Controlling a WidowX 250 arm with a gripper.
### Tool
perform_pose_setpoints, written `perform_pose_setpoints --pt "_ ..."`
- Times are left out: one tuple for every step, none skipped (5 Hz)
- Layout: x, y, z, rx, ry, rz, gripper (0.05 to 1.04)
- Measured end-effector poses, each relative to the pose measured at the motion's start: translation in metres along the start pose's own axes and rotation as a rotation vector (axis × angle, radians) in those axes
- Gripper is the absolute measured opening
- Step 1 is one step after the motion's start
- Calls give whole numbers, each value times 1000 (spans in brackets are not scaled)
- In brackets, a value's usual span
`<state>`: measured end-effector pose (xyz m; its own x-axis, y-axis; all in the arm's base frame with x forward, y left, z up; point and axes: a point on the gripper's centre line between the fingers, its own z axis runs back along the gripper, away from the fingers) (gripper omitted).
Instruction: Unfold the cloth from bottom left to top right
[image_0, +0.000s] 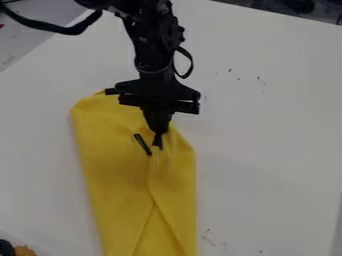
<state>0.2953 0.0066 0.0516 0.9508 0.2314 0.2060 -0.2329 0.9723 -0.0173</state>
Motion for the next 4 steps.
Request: perform_pose_setpoints --pt "7 -11 -15 -37 29 -28 57" --pt "14 -27 -24 -74 59 -69 57" --pt "20 -40 -30 -92 76 -81 57" --pt "22 -54 -28 -85 71 -89 57"
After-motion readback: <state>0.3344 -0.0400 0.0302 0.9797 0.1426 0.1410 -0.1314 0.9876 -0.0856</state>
